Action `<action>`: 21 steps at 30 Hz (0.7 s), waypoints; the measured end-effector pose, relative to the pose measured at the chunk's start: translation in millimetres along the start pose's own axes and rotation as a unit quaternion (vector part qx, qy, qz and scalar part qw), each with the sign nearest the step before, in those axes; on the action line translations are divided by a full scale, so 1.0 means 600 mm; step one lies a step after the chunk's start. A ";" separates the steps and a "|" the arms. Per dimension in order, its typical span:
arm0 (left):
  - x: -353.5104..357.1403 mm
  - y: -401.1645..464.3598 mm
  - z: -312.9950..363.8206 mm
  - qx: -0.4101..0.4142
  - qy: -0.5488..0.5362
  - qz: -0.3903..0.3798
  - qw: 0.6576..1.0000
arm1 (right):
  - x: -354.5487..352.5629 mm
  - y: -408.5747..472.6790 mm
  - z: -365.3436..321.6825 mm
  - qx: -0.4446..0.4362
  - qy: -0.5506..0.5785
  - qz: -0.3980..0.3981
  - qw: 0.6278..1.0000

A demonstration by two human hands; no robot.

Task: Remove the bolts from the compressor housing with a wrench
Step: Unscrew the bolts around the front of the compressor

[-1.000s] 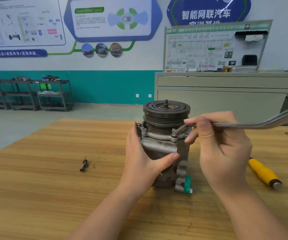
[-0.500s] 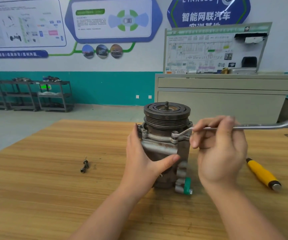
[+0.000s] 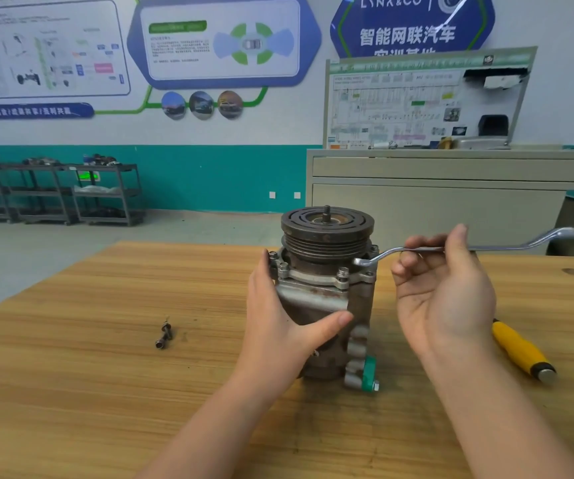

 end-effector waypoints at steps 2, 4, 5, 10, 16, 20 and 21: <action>0.000 0.000 0.000 0.001 -0.002 -0.001 1.000 | 0.002 -0.007 -0.005 -0.058 -0.064 0.001 0.996; 0.000 0.000 0.001 0.001 0.001 0.000 1.000 | 0.008 -0.017 -0.007 -0.098 -0.105 -0.010 0.990; 0.000 -0.001 0.001 0.000 0.003 0.000 1.000 | 0.011 -0.022 -0.007 -0.114 -0.122 -0.018 0.986; 0.000 -0.002 0.003 -0.013 0.004 0.004 1.000 | 0.031 -0.051 -0.016 -0.224 -0.229 -0.076 0.944; -0.002 -0.002 -0.001 -0.005 0.010 0.009 1.000 | 0.053 -0.090 -0.013 -0.419 -0.371 -0.203 0.803; -0.003 0.000 0.001 0.000 0.009 0.012 1.000 | 0.050 -0.091 0.000 -0.453 -0.365 -0.217 0.784; -0.003 0.000 0.001 0.000 0.005 0.012 1.000 | 0.045 -0.085 0.000 -0.426 -0.327 -0.193 0.821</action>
Point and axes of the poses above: each hand's wrist, its own y-axis towards the middle knuckle, its own x-axis out of the palm, z = x × y, the point moved 5 cm from there along y, towards the middle knuckle, and after that the axes turned 5 degrees about x, right-handed, at the moved point
